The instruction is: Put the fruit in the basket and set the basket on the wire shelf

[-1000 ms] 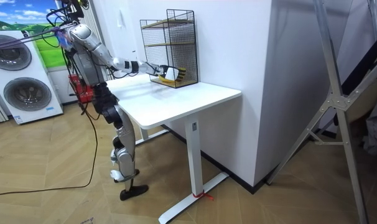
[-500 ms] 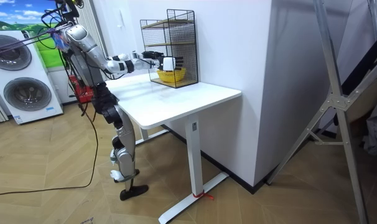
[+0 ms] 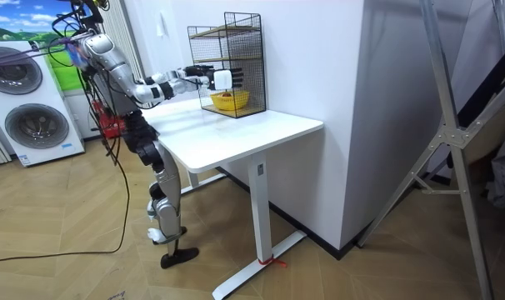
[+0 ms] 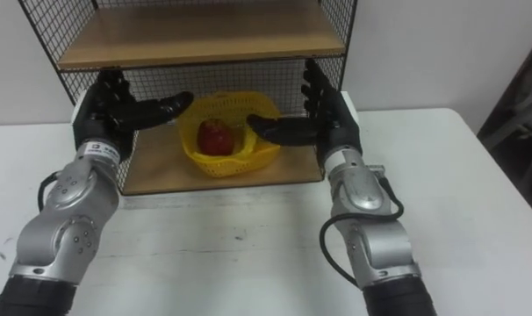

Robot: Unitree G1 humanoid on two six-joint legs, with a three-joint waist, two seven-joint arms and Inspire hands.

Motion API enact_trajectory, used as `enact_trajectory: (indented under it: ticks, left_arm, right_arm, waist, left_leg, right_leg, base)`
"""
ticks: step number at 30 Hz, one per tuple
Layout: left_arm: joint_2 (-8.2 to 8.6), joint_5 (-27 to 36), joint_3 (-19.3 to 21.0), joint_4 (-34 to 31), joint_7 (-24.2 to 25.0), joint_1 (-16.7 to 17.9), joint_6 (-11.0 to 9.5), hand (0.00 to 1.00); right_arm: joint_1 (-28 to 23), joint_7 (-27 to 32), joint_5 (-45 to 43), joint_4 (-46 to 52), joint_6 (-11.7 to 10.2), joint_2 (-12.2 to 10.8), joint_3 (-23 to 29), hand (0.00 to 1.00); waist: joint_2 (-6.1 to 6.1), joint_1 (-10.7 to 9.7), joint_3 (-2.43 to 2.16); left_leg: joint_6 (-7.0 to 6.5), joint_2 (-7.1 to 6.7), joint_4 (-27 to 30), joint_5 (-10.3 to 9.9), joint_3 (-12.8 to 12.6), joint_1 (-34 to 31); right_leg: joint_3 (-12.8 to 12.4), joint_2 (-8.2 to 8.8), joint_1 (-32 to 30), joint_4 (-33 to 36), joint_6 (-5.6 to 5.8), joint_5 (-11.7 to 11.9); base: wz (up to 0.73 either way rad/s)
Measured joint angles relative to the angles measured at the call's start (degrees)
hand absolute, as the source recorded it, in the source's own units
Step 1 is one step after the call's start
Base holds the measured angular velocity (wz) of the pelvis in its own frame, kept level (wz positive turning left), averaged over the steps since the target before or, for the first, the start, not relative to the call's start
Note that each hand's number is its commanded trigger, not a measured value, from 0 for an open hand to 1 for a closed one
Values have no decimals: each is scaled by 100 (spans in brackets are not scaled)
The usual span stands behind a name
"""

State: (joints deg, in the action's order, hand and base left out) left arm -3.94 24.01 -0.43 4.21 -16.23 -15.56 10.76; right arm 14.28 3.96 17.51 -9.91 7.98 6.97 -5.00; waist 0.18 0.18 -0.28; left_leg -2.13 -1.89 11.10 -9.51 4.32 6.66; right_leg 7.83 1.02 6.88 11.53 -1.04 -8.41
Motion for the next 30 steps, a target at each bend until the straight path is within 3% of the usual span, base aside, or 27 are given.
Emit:
enact_trajectory:
  ticks: [4, 9, 15, 21, 24, 26, 30]
  left_arm:
    - [7, -185, -27, -34, 37, 112, -37, 0]
    - [7, -220, -202, -237, 163, 799, -92, 0]
    - [7, -222, -318, -238, 222, 1077, -113, 0]
    - [-1, -224, -321, -310, 395, 1186, -450, 0]
    - [-55, -376, -320, -651, 695, 1544, -557, 0]
    - [-170, -383, -320, -769, 924, 1929, -814, 0]
    - [-201, -334, -319, -775, 980, 2438, -893, 0]
  right_arm:
    - [-93, -44, -33, 168, 0, -3, 4, 0]
    - [-624, -168, -23, 527, -63, -11, 0, 0]
    - [-758, -182, -17, 653, -88, -6, 0, 0]
    - [-1128, -254, -215, 1078, -233, 6, 3, 0]
    - [-1350, -399, -456, 1279, -383, 41, 9, 0]
    - [-1646, -475, -476, 1393, -571, 59, 15, 0]
    - [-2216, -480, -437, 1533, -666, 92, 13, 0]
  waist:
    - [-13, 4, 8]
    - [-82, 2, 23]
    - [-104, 6, 23]
    - [-106, 10, 26]
    - [-106, 6, 26]
    - [-107, -4, 26]
    - [-150, 7, 14]
  left_leg:
    - [-2, 7, -40, 13, -44, 18]
    - [-3, 16, -50, 13, -107, 6]
    - [-3, 16, -43, 12, -111, -16]
    - [-4, 16, -68, 13, -124, -34]
    - [-4, 16, -74, 13, -186, -61]
    - [-4, 22, -89, 13, -243, -45]
    - [-5, 20, -86, 9, -265, -66]
  right_leg:
    - [-56, -8, -6, -3, 2, 5]
    - [-150, -25, -56, 4, 5, 19]
    - [-155, -25, -102, -1, 5, 21]
    - [-171, -25, -128, 3, 5, 22]
    - [-226, -37, -169, 13, 5, 22]
    - [-281, -49, -179, 16, 5, 23]
    - [-278, -43, -221, 15, 29, 1]
  base:
    - [-5]
    - [-9]
    - [0]
    - [-1]
    - [-9]
    - [-13]
    - [-2]
